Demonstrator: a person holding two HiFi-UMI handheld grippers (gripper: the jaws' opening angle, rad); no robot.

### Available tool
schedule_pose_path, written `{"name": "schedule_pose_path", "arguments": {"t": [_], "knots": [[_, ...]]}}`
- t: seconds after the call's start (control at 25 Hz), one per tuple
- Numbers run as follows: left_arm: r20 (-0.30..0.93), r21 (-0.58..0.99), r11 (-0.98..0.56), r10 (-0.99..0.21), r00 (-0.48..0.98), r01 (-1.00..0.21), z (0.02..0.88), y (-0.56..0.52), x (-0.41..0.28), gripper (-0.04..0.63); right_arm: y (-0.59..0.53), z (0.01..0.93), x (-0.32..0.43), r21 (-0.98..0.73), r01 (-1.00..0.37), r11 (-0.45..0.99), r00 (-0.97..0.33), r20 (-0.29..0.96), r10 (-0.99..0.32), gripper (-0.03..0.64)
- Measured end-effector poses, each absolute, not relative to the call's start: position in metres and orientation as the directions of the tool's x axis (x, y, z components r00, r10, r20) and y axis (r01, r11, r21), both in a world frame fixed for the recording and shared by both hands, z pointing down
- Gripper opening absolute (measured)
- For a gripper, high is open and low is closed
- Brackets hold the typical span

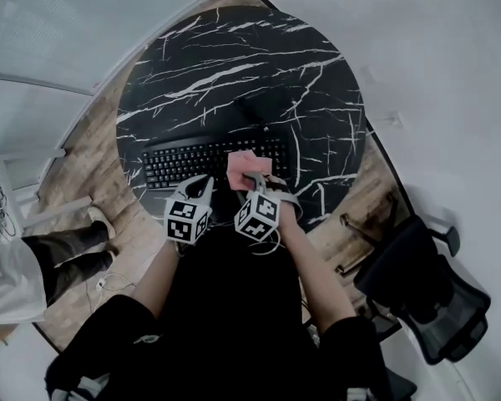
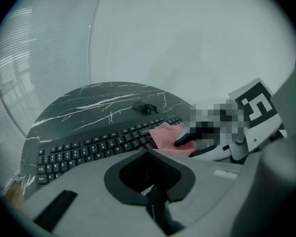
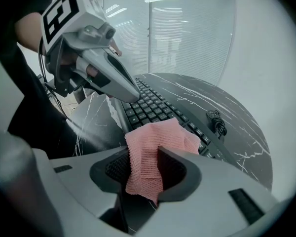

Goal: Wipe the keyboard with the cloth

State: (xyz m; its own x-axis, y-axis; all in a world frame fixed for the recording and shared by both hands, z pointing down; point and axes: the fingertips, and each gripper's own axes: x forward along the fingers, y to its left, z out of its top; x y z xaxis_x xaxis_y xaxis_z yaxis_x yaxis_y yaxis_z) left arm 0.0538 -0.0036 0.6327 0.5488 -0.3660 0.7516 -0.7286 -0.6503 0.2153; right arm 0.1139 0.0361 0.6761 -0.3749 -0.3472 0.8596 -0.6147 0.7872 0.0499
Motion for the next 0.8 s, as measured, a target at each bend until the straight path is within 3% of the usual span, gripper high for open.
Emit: {"name": "schedule_pose_path", "arguments": {"t": [0.8], "knots": [[0.742, 0.222, -0.700, -0.330, 0.583, -0.679, 0.633, 0.004, 0.134, -0.002, 0.051, 0.675, 0.203, 0.057, -0.673, 0.737, -0.331, 0.869, -0.368, 0.132]]}}
